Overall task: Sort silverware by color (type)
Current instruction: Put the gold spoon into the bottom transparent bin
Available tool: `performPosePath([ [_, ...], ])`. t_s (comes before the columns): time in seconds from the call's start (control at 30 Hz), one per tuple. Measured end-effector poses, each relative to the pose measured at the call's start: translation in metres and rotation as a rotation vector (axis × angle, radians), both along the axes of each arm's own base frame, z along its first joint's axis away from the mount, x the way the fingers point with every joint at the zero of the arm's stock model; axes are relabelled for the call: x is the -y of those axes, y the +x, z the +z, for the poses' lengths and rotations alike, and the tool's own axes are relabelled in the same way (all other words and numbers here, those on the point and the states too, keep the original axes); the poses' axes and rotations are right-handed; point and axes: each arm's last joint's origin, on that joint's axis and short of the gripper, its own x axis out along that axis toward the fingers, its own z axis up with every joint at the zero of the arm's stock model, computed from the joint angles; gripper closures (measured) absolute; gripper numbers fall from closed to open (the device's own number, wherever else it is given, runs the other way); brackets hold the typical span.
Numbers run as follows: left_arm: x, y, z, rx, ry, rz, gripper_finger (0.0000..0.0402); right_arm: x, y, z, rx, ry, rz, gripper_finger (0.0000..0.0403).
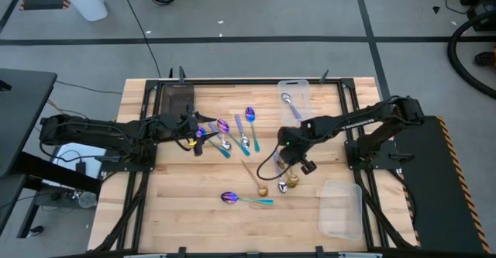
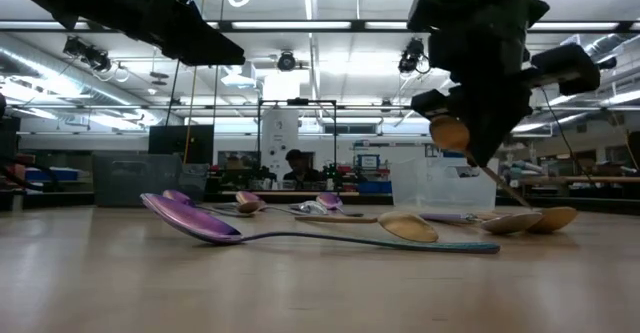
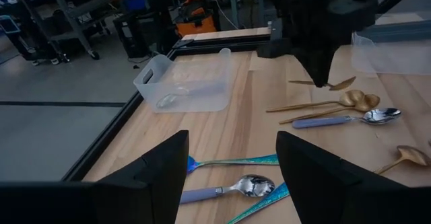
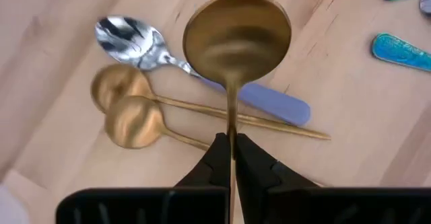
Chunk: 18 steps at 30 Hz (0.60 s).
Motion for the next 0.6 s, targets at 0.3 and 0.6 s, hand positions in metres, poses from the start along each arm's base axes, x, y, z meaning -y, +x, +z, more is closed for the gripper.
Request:
performPosePath([
  [0.3,0.0,0.0,0.0,0.0,0.0,0.0,0.017,-0.002,-0.005,0.028,0.117,0.177,-0.119,0.0391],
  [0.6,0.0,0.0,0.002,0.02,0.012,-0.001,0.017,0.003,-0.007,0.049,0.096,0.434,-0.666,0.0391],
])
